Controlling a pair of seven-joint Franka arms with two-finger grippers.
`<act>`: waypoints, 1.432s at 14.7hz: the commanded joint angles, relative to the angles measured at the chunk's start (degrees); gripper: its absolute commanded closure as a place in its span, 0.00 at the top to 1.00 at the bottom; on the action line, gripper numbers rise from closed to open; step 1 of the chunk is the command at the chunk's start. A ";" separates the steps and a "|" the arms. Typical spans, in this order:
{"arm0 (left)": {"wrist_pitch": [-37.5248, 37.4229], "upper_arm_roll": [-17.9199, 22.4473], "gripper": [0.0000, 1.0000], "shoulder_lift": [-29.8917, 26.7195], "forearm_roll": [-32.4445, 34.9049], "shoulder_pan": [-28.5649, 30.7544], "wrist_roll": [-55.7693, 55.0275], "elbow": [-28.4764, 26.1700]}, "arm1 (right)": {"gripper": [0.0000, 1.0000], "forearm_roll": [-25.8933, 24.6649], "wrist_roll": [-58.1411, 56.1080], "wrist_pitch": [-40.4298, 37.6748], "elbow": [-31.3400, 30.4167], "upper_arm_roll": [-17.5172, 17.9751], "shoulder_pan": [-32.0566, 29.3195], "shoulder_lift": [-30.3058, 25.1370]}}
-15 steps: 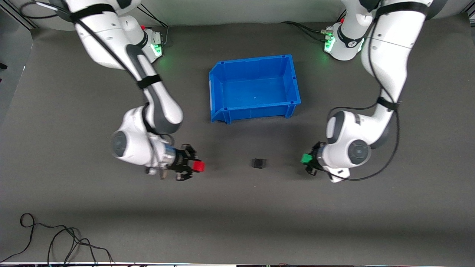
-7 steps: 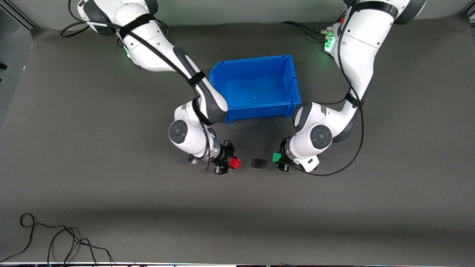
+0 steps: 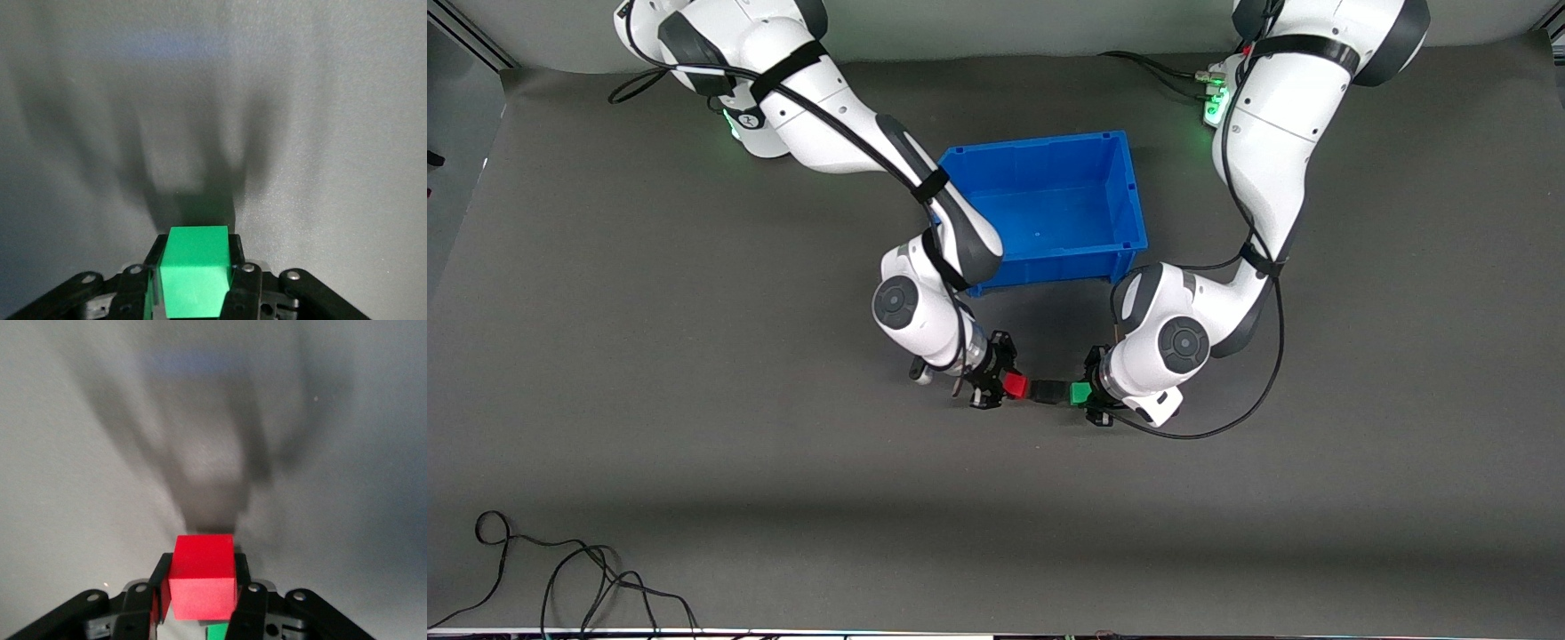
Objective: Attach green and red cubes to black cube
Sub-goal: 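Carry the red cube and green cube toward the black cube, then press the red and green cubes against the black cube's sides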
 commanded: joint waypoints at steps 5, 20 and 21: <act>-0.36 0.68 0.06 0.75 -0.22 -2.09 -1.75 1.86 | 0.32 -3.55 1.38 0.97 5.75 -0.90 1.97 4.94; -20.52 2.96 1.00 -11.97 6.55 6.33 20.07 1.16 | 1.00 -13.64 0.59 0.19 5.58 -1.43 1.19 0.31; -24.57 3.05 1.00 -13.30 6.89 7.65 25.71 1.15 | 1.00 -16.36 0.15 -2.34 5.41 -2.21 0.66 -1.36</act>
